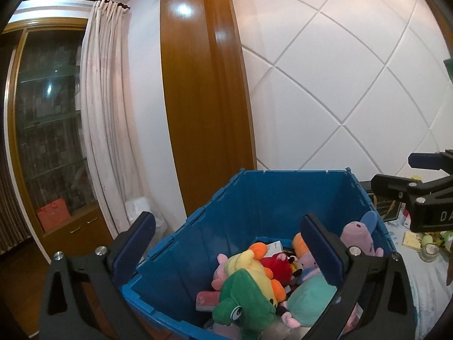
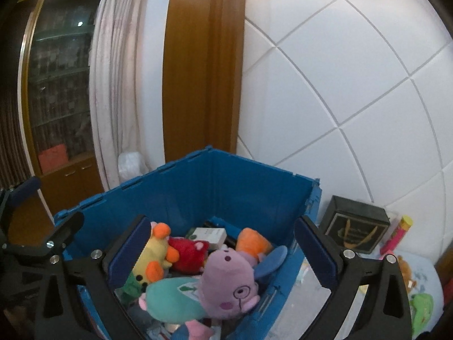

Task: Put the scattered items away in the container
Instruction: 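Withdraw both tools from the crate back toward the table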

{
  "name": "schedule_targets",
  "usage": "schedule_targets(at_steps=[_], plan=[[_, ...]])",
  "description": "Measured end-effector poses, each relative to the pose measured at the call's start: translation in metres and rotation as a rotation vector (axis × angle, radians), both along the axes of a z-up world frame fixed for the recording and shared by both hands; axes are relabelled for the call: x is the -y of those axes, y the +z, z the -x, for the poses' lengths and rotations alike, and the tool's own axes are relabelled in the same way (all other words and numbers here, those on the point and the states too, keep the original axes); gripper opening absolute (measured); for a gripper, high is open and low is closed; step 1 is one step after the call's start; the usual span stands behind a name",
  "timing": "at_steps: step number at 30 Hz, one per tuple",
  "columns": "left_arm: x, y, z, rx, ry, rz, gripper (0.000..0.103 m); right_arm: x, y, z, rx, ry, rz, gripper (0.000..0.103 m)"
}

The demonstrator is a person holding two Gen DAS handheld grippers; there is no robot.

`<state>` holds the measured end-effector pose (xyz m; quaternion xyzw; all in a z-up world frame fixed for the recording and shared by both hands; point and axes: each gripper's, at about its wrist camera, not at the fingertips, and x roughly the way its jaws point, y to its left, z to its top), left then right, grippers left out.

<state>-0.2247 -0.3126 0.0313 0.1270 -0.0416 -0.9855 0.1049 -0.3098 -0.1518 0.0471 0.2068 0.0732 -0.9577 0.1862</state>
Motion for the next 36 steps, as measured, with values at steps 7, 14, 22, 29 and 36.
schedule_targets(at_steps=[7, 14, 22, 29, 36], plan=[[-0.008, -0.003, -0.015, -0.012, -0.041, -0.01, 0.103, -0.02, -0.005, -0.019, 0.002, -0.017, 0.031, 0.102], [-0.028, -0.005, -0.023, -0.027, -0.111, -0.018, 0.103, -0.041, -0.014, -0.044, -0.011, -0.041, 0.037, 0.102], [-0.077, -0.005, -0.022, -0.037, -0.229, -0.016, 0.103, -0.084, -0.03, -0.058, 0.009, -0.106, 0.056, 0.102], [-0.15, -0.01, -0.01, -0.024, -0.332, -0.001, 0.103, -0.154, -0.043, -0.062, 0.028, -0.201, 0.08, 0.102], [-0.234, -0.016, 0.005, -0.015, -0.408, -0.03, 0.103, -0.243, -0.06, -0.057, 0.064, -0.283, 0.062, 0.102]])
